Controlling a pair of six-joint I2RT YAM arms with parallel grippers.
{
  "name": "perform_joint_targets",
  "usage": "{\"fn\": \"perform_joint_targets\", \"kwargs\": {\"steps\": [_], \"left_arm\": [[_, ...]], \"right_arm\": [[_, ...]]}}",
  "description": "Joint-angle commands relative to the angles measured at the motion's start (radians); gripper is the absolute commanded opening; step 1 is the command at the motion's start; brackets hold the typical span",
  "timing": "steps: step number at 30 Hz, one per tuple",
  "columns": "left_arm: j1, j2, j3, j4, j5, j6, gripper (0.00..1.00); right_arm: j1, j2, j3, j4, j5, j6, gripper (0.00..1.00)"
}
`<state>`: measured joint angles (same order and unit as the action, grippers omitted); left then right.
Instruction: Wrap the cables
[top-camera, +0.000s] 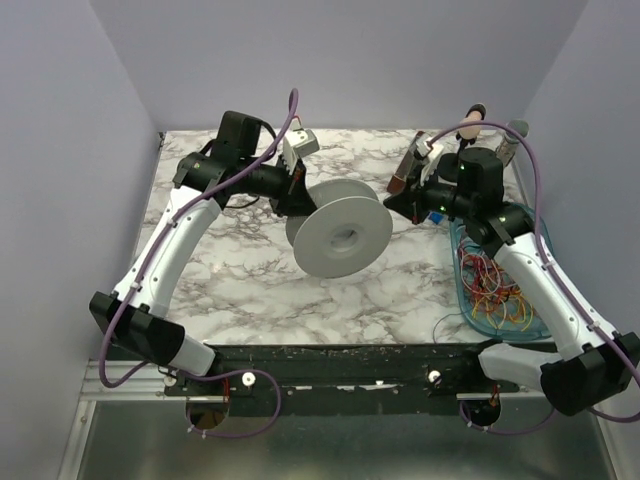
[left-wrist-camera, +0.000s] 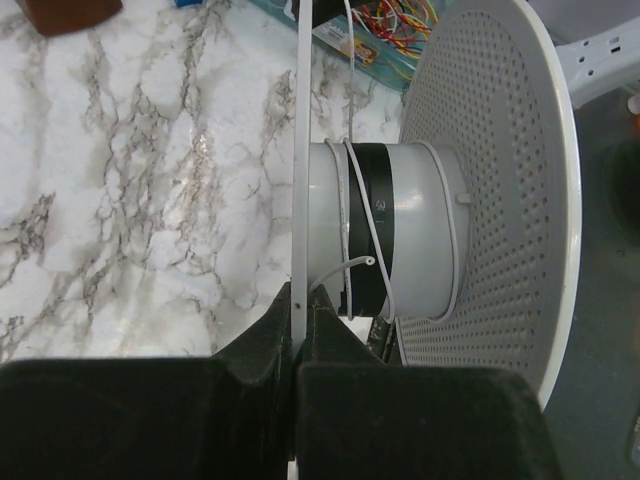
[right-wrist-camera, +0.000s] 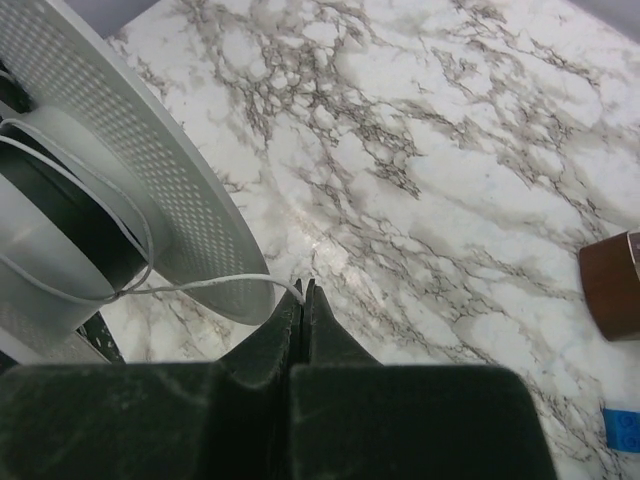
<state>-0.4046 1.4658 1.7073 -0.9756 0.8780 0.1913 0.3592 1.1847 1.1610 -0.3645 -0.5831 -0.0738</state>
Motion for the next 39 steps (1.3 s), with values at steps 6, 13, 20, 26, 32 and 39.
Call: {"fn": "perform_joint_targets", "kwargs": {"steps": [6,13,20,26,32,39], "left_arm": [[0.018,0.091,-0.051,-0.023,0.090,0.065,0.00],[0.020,0.241,-0.093,-0.046,0.094,0.180,0.00],[0.041,0.468,-0.036,-0.066,0.153,0.293,0.00],[0.069,0.750,0.216,-0.297,0.164,0.410,0.00],[0.096,0.889,0.347,-0.321,0.130,0.413,0.00],[0.118,0.999,0.433,-0.276,0.078,0.353,0.13]], "right_arm": [[0.007,0.084,0.097,-0.091,-0.076,-0.098,0.01],[0.043,0.255,0.177,-0.060,-0.291,-0.119,0.01],[0.053,0.485,0.226,-0.027,-0.301,-0.081,0.01],[0.052,0.677,0.370,-0.011,-0.294,-0.015,0.01],[0.058,0.832,0.468,-0.010,-0.259,0.017,0.01],[0.067,0.918,0.508,0.018,-0.230,0.104,0.01]]}}
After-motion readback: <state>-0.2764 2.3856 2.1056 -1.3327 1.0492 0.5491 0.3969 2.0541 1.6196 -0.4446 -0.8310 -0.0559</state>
